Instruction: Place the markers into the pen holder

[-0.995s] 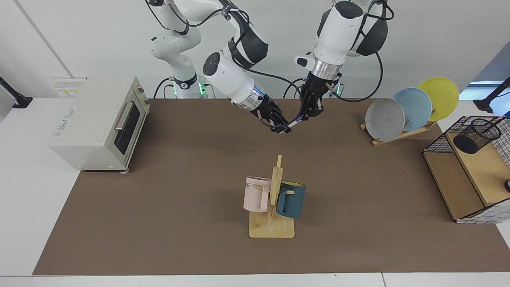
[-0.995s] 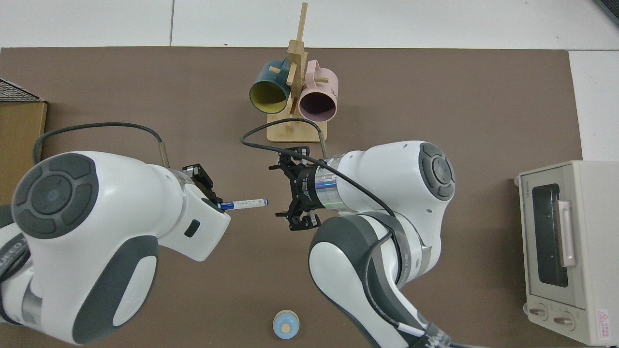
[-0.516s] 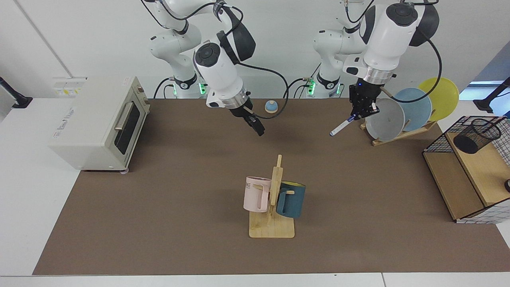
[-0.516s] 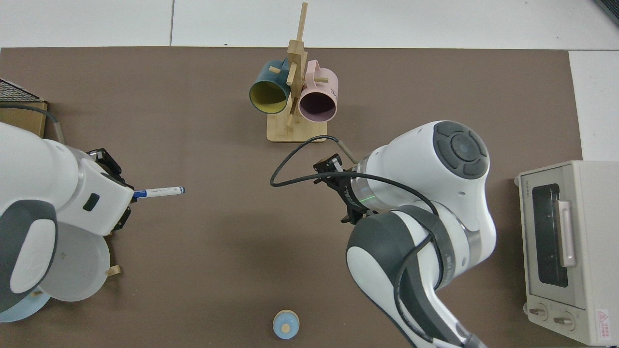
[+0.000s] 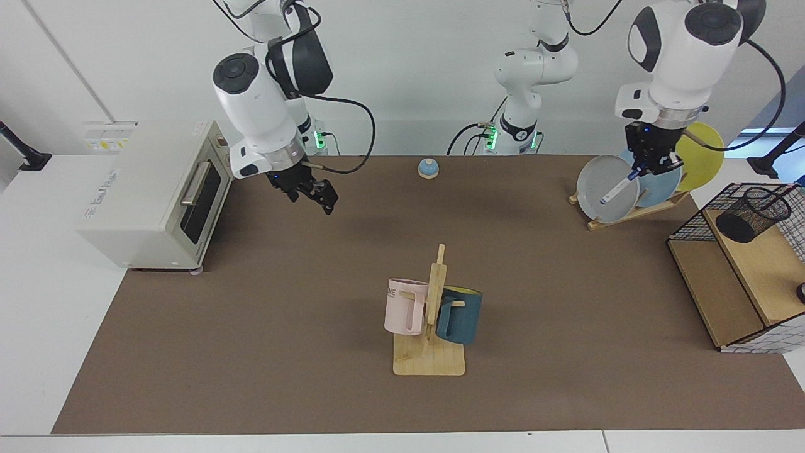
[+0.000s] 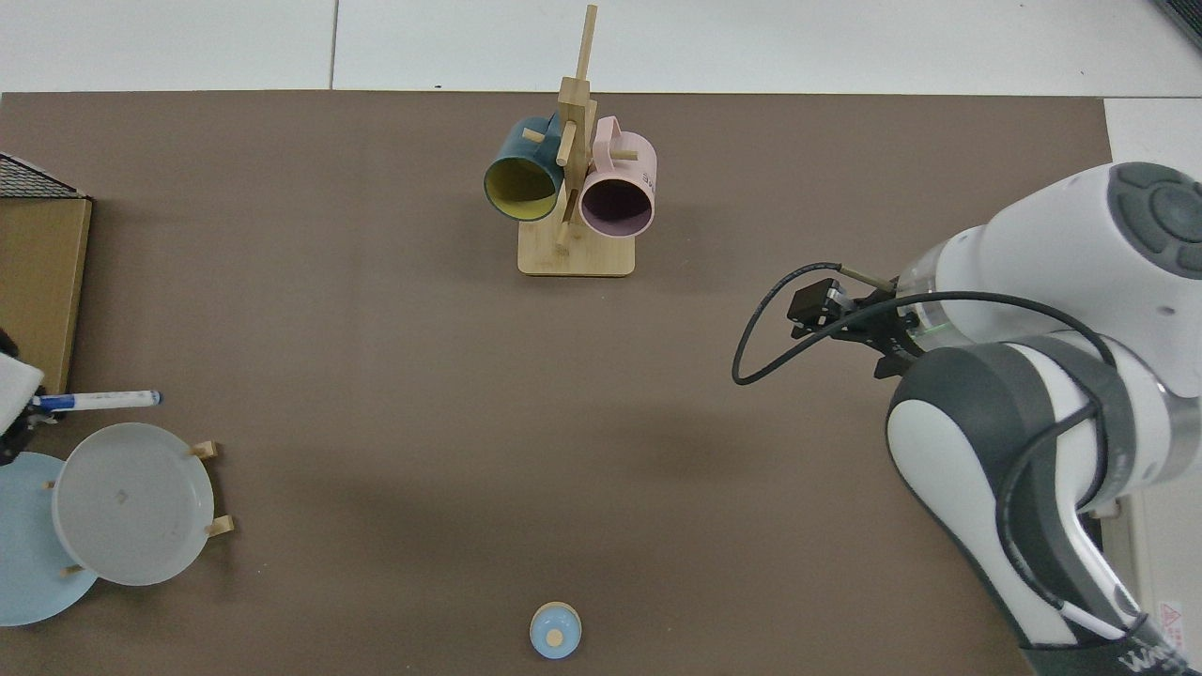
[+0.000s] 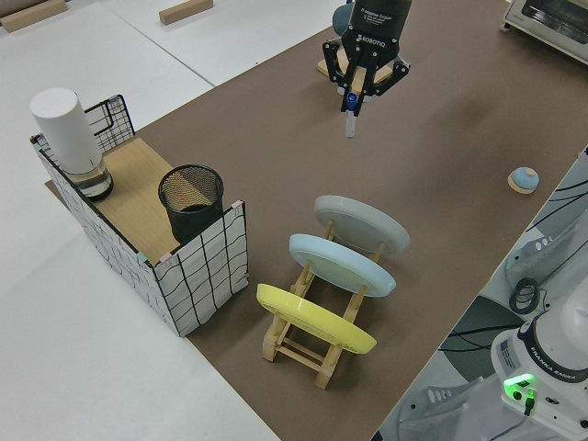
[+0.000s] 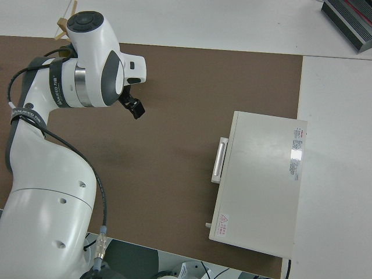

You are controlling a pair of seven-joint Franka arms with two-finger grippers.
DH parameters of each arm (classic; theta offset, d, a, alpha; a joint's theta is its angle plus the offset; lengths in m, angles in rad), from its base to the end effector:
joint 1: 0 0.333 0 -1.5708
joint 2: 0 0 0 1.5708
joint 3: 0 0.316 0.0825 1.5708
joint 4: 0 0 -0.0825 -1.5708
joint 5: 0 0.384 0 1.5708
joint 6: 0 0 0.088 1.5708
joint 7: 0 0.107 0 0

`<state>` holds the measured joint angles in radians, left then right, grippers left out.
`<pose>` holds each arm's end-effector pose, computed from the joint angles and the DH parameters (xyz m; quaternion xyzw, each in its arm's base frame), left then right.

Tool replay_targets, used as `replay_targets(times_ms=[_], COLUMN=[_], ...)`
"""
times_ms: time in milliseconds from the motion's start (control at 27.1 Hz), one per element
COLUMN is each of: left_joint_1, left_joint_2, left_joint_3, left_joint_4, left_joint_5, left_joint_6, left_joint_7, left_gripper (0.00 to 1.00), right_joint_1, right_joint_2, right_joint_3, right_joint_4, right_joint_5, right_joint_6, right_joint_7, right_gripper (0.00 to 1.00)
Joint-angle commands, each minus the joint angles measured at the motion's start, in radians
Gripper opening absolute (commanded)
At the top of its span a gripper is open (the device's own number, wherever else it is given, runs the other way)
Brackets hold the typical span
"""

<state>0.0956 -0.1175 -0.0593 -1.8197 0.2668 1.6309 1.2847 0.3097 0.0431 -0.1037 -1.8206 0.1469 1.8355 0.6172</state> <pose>0.5158 0.0440 0.5786 -0.7961 0.5887 0.1114 0.0855 0.5580 0.1294 0.5047 -0.9722 0.2234 0.0401 0.0571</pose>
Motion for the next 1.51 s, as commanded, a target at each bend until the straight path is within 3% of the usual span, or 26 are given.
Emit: replay_targets(times_ms=[0, 147, 258, 332, 700, 848, 1106, 1474], left_joint_1=[0.067, 0.131, 0.142, 0.154, 0.248, 0.254, 0.253, 0.24], left_joint_2=[0.039, 0.048, 0.056, 0.067, 0.101, 0.136, 0.219, 0.199], left_joint_3=[-0.013, -0.013, -0.013, -0.011, -0.013, -0.013, -0.024, -0.022], left_joint_4=[0.112, 0.129, 0.143, 0.154, 0.187, 0.226, 0.275, 0.215], left_joint_5=[0.146, 0.225, 0.317, 0.351, 0.407, 0.41, 0.503, 0.555], left_joint_6=[-0.051, -0.045, -0.026, -0.022, 0.136, 0.184, 0.254, 0.264], left_joint_7=[0.145, 0.16, 0.162, 0.16, 0.228, 0.298, 0.424, 0.443], left_gripper=[0.0, 0.0, 0.0, 0.0, 0.0, 0.0, 0.0, 0.0], right_joint_1=[-0.092, -0.116, -0.116, -0.118, -0.139, -0.147, -0.147, -0.149], right_joint_2=[-0.017, -0.019, -0.017, -0.017, -0.031, -0.029, -0.046, -0.06], right_joint_3=[0.015, 0.012, 0.015, 0.013, 0.01, 0.006, 0.009, 0.007], right_joint_4=[0.0, 0.018, 0.029, 0.032, 0.03, 0.032, 0.027, 0.017], right_joint_5=[-0.061, -0.122, -0.217, -0.242, -0.155, -0.061, -0.064, -0.078], right_joint_6=[-0.018, -0.018, -0.016, -0.016, 0.001, -0.008, -0.068, -0.067], right_joint_7=[-0.23, -0.35, -0.45, -0.488, -0.485, -0.476, -0.471, -0.484], right_gripper=[1.0, 1.0, 1.0, 1.0, 1.0, 1.0, 1.0, 1.0])
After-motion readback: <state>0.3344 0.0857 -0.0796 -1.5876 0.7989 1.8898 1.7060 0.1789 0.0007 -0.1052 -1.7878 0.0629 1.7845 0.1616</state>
